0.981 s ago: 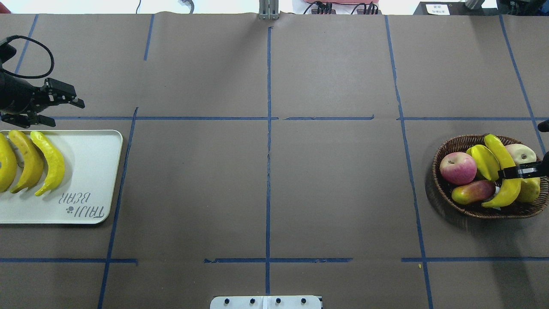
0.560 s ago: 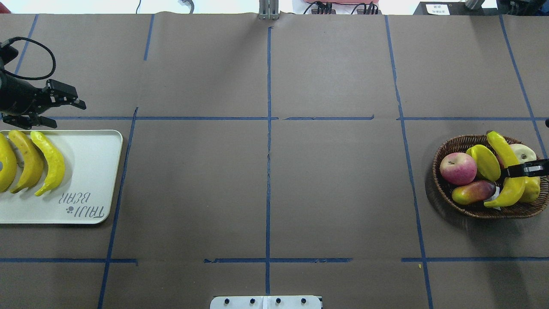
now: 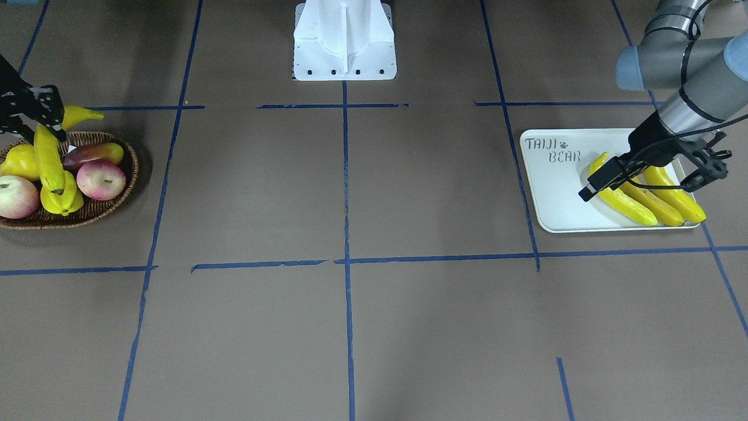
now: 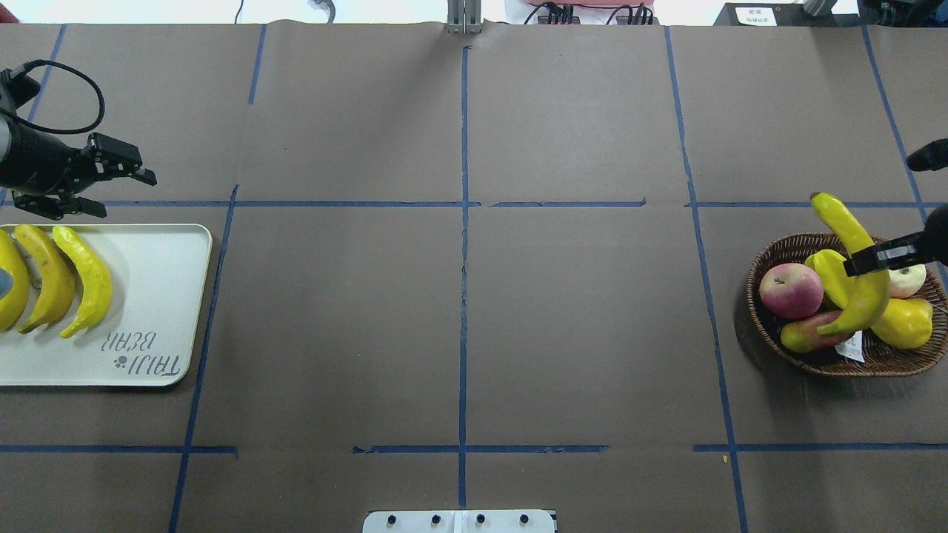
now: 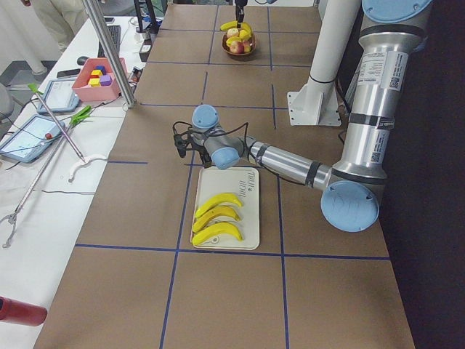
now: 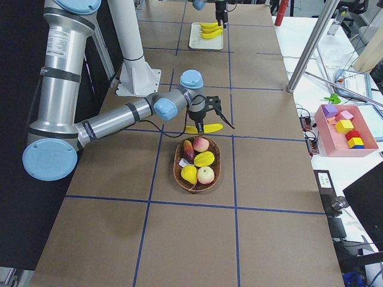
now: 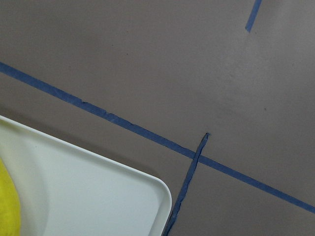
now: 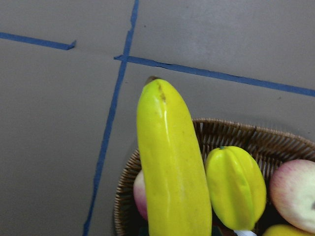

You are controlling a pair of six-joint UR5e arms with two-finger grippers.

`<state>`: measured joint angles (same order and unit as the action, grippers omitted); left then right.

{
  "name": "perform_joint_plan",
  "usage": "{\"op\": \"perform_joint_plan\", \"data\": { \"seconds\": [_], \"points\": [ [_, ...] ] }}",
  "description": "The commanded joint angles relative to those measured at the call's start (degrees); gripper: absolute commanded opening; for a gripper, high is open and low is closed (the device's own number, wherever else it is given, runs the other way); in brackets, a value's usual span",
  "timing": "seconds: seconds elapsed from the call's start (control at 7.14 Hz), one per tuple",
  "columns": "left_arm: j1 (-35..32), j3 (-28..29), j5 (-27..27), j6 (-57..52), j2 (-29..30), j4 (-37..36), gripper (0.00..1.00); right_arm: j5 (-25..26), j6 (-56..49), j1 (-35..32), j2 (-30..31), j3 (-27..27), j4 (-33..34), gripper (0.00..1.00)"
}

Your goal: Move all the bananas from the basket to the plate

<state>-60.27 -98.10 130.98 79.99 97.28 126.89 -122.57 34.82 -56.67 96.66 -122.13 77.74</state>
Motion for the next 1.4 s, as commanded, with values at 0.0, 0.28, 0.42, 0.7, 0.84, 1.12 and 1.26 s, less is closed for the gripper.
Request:
{"op": "perform_joint_plan", "data": {
  "seconds": [0.0, 0.28, 0.42, 0.7, 0.84, 1.12, 1.26],
  "points": [
    [0.4, -0.7, 0.1, 3.6, 1.7, 1.8, 1.00, 0.6, 0.2, 5.0, -14.1, 4.9, 3.6, 0.02],
    [0.5, -0.8, 0.3, 11.2, 5.0, 4.3, 1.00, 6.4, 6.3, 11.2, -22.2, 8.7, 3.6, 0.00],
    [1.0, -0.7, 0.3, 15.9, 7.5, 5.5, 1.00, 9.1, 13.5, 14.8, -26.7, 10.6, 3.3, 0.00],
    [3.0, -0.6, 0.2, 21.9, 12.2, 5.6, 1.00, 12.3, 23.7, 18.3, -35.9, 15.3, 3.6, 0.00],
    [3.7, -0.5, 0.1, 22.2, 14.1, 5.5, 1.00, 14.2, 26.0, 19.7, -40.3, 18.6, 3.7, 0.00],
    [7.2, 0.6, -0.2, 24.4, 19.1, 5.2, 1.00, 17.3, 27.9, 22.2, -49.0, 26.0, 4.1, 0.00],
    [9.3, 0.7, -1.9, 23.9, 21.3, 5.1, 0.99, 17.7, 26.6, 23.2, -52.4, 28.5, 4.1, 0.00]
  ]
}}
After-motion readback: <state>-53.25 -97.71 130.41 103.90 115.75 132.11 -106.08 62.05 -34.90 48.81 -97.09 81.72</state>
